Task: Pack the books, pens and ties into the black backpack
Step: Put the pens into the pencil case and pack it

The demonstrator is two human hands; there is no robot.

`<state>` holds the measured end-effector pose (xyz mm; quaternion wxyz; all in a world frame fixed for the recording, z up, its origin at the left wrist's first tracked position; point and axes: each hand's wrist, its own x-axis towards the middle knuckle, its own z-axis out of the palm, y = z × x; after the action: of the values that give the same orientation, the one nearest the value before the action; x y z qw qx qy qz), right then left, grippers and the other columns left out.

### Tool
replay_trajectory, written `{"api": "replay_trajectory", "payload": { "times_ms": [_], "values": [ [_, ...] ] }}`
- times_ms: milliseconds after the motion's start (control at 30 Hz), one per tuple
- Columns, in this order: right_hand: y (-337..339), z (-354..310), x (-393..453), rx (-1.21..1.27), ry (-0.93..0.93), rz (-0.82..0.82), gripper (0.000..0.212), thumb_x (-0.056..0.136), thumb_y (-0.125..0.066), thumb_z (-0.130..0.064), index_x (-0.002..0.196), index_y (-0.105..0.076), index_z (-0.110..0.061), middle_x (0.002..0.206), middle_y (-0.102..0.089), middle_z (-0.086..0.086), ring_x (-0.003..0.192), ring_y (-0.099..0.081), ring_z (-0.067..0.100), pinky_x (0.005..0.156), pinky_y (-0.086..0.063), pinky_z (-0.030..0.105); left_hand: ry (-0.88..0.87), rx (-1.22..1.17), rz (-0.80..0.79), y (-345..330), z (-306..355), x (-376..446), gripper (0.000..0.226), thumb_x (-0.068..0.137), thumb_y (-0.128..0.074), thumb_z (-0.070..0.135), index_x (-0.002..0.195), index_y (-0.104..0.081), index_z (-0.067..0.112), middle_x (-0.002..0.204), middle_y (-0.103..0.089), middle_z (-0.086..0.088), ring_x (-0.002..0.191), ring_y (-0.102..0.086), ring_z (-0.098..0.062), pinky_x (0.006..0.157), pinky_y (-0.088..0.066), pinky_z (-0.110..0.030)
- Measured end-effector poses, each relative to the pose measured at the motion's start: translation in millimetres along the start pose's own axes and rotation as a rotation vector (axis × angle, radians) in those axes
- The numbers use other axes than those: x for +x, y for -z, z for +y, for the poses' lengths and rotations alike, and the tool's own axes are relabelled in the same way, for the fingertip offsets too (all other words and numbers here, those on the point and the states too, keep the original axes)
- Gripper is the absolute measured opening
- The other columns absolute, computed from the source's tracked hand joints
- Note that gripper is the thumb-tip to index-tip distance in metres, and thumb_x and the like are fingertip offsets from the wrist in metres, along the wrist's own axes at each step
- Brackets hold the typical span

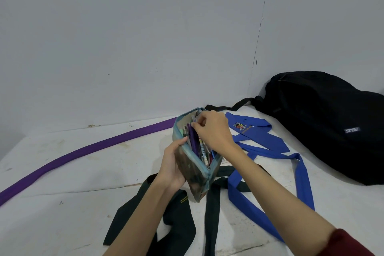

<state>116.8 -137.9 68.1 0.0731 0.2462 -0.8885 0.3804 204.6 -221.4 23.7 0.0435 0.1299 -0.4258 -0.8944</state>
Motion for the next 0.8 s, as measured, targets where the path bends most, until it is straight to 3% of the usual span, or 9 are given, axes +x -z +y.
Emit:
{"api": "replay_trajectory", "payload": {
  "times_ms": [100, 233, 367, 467, 633, 700, 800],
  "values": [
    [9, 1, -2, 0.034, 0.025, -0.073, 0.02, 0.089, -0.059, -0.02, 0.081, -0.07, -0.005, 0.074, -0.066, 0.006, 0.068, -0.057, 0.015, 0.052, -0.037, 0.015, 0.001, -0.023, 0.009, 2, 0, 1, 0.023, 0.09, -0.049, 0.028, 0.105, -0.063, 0.017, 0.087, -0.071, -0.011, 0.093, -0.061, -0.026, 0.086, -0.049, -0.041],
    [30, 3, -2, 0.094, 0.055, -0.329, 0.004, 0.081, -0.071, -0.014, 0.084, -0.071, -0.01, 0.079, -0.065, 0.0, 0.071, -0.057, 0.008, 0.061, -0.045, 0.011, 0.002, -0.035, 0.043, 11, 2, 3, 0.022, 0.09, -0.05, 0.03, 0.103, -0.064, 0.018, 0.082, -0.072, -0.011, 0.093, -0.061, -0.027, 0.09, -0.047, -0.042],
    [33, 9, -6, -0.001, 0.089, -0.468, 0.013, 0.076, -0.078, -0.016, 0.08, -0.066, -0.013, 0.071, -0.058, -0.009, 0.06, -0.049, 0.001, 0.048, -0.036, 0.004, 0.023, -0.041, 0.086, 14, 4, 3, 0.027, 0.089, -0.051, 0.034, 0.109, -0.062, 0.019, 0.092, -0.069, -0.013, 0.095, -0.06, -0.028, 0.082, -0.048, -0.041],
    [31, 13, -8, 0.119, 0.107, -0.356, 0.014, 0.08, -0.075, -0.02, 0.078, -0.07, -0.007, 0.072, -0.064, -0.004, 0.064, -0.053, 0.003, 0.055, -0.041, 0.008, 0.023, -0.056, 0.091, 15, 4, 3, 0.027, 0.088, -0.052, 0.034, 0.109, -0.062, 0.019, 0.097, -0.068, -0.013, 0.097, -0.061, -0.028, 0.081, -0.049, -0.041],
    [36, 42, 4, 0.345, -0.077, 0.143, 0.015, 0.087, -0.062, -0.016, 0.074, -0.066, -0.01, 0.07, -0.064, 0.0, 0.07, -0.057, 0.013, 0.065, -0.046, 0.024, 0.027, -0.048, 0.096, 19, 9, 5, 0.026, 0.089, -0.051, 0.034, 0.107, -0.064, 0.019, 0.092, -0.07, -0.011, 0.096, -0.061, -0.028, 0.083, -0.049, -0.041],
    [31, 64, 8, 0.195, -0.199, 0.075, 0.017, 0.087, -0.059, -0.016, 0.073, -0.062, -0.007, 0.07, -0.061, 0.002, 0.077, -0.055, 0.019, 0.067, -0.045, 0.031, 0.038, -0.049, 0.104, 22, 11, 5, 0.028, 0.088, -0.051, 0.035, 0.108, -0.063, 0.02, 0.098, -0.068, -0.012, 0.098, -0.06, -0.028, 0.085, -0.049, -0.042],
    [14, 92, 2, -0.209, -0.31, -0.182, 0.017, 0.091, -0.057, -0.022, 0.081, -0.052, -0.01, 0.08, -0.054, 0.004, 0.079, -0.05, 0.021, 0.06, -0.039, 0.028, 0.037, -0.054, 0.111, 25, 14, 5, 0.027, 0.088, -0.051, 0.037, 0.108, -0.062, 0.021, 0.1, -0.066, -0.011, 0.097, -0.059, -0.027, 0.082, -0.049, -0.041]
  ]
}}
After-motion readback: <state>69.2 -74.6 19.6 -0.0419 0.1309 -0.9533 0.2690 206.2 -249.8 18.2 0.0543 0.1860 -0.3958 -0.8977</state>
